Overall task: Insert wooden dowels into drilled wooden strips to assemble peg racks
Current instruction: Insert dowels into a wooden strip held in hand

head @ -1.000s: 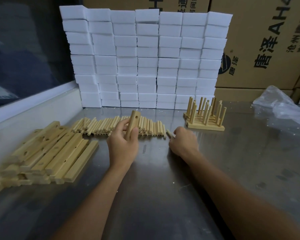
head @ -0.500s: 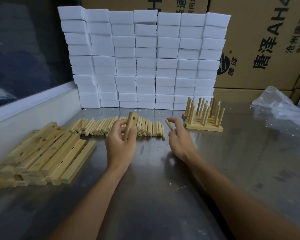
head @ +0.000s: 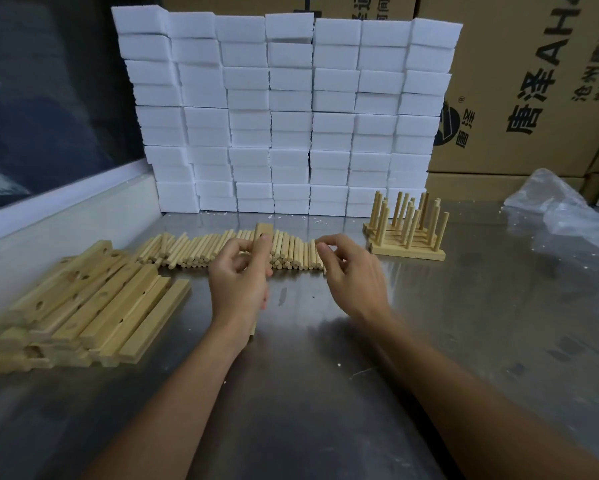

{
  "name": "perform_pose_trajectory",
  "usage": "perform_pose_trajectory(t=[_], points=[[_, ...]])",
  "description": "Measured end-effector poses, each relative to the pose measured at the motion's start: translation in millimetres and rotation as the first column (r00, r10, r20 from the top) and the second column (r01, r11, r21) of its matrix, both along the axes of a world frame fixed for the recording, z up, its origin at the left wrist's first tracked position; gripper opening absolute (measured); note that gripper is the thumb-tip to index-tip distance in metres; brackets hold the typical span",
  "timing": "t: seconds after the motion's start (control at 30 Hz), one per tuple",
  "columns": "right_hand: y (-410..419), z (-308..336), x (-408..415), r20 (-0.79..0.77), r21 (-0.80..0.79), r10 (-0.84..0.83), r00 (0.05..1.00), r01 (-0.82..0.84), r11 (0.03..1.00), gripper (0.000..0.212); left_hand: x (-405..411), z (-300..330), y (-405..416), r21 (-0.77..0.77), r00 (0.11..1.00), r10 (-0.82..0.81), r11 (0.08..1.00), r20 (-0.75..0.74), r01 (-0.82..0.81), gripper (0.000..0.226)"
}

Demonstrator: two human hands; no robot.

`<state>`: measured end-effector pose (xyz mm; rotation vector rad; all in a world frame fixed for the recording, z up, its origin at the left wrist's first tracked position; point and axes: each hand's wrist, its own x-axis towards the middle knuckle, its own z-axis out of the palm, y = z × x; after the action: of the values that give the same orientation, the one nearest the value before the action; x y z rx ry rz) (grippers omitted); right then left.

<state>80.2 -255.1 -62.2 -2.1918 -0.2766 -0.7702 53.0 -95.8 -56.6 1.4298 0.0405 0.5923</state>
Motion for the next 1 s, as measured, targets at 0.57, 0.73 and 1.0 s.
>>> perform_pose_trajectory(t=[0.57,0.73,1.0], points=[[11.9,19.4,-5.3,-0.160,0.584,0.377,0.912,-0.220,0.782,0.011,3.7,1.2,5.4,-0.215,0.982,-0.148,0.969,-0.114,0.121,0.027],[8.5,23.0,-4.6,-0.222,0.723,0.411,0.884,-0.134,0.678,0.007,1.3,3.1,6.3,-0.225,0.980,-0.164,0.965,-0.112,0.136,0.019],[13.6,25.1,-9.7,-0.275,0.651,0.521,0.808,-0.241,0.719,0.031,0.3,3.4,2.1,-0.073,0.993,-0.107,0.992,-0.044,0.104,0.018]])
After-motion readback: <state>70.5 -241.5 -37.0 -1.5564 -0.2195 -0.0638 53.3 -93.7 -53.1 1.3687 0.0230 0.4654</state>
